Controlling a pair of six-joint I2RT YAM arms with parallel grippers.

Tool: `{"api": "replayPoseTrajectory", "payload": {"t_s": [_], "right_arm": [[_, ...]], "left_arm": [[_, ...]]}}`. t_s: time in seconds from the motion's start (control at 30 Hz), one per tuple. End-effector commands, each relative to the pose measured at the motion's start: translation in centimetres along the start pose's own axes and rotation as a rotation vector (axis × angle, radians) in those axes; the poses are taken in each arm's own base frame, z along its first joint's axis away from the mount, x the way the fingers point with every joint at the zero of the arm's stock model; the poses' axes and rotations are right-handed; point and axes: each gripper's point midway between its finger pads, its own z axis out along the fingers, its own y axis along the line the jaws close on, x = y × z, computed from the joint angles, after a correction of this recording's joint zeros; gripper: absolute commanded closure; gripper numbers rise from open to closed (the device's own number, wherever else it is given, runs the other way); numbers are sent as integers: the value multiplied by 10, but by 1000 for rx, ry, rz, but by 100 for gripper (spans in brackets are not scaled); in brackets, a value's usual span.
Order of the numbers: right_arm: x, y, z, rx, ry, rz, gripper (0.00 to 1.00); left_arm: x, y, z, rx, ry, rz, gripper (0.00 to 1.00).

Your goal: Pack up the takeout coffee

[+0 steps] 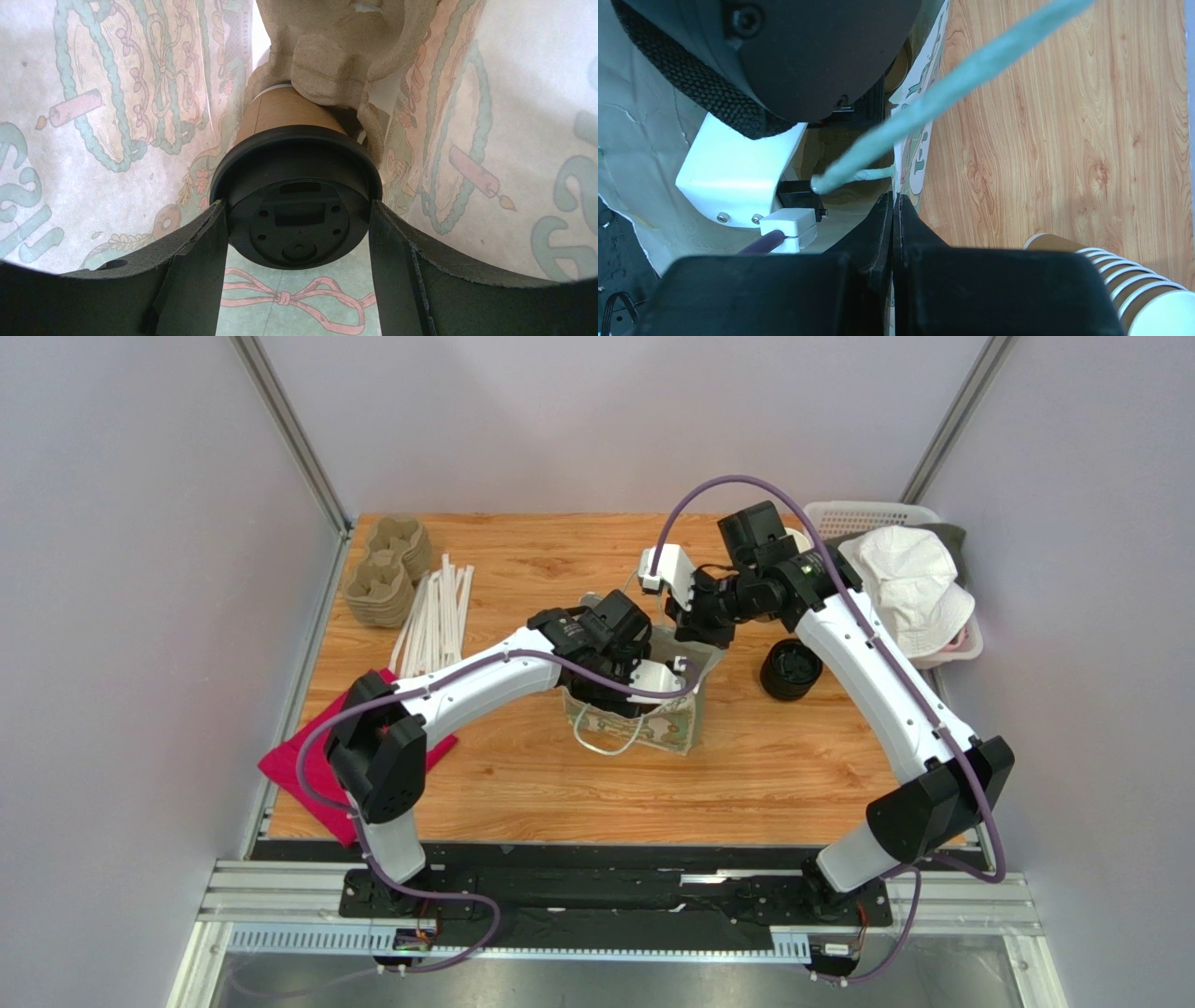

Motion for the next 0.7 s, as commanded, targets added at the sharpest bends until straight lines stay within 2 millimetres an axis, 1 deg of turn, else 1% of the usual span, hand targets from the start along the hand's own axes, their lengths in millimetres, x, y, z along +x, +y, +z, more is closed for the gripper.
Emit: {"api": "replayPoseTrajectory", "payload": {"t_s": [0.0, 0.07, 0.13, 0.17, 0.2, 0.27, 0.33, 0.37, 0.43, 0.47, 0.5, 0.67], "right_arm": [[7, -5, 7, -3, 4, -18, 100], [13, -4, 9, -8, 16, -10, 100], [14, -4, 9, -9, 17, -7, 100], [15, -3, 9, -11, 17, -6, 100], [15, -3, 9, -13, 17, -5, 100], [15, -2, 9, -16, 14, -2, 100], [16, -1, 9, -19, 15, 1, 100], [16, -1, 9, -19, 12, 2, 100], [14, -2, 9, -19, 11, 3, 100], [14, -2, 10, -21, 11, 5, 100], [14, -2, 10, -20, 10, 4, 100], [13, -3, 10, -20, 9, 4, 100]], "left_arm": [[48, -72, 41, 297, 171, -53, 100], [50, -72, 41, 293, 177, -55, 99], [47, -68, 37, 277, 165, -64, 91], [43, -65, 32, 262, 149, -66, 87], [40, -62, 28, 252, 139, -69, 74], [34, -57, 20, 237, 119, -77, 60], [29, -52, 13, 225, 102, -80, 40], [26, -48, 8, 211, 92, -80, 26], [22, -46, 4, 205, 78, -82, 24], [19, -42, -2, 191, 63, -82, 8], [16, -39, -5, 183, 53, -86, 1], [-1, -24, -26, 147, -2, -97, 1]]}}
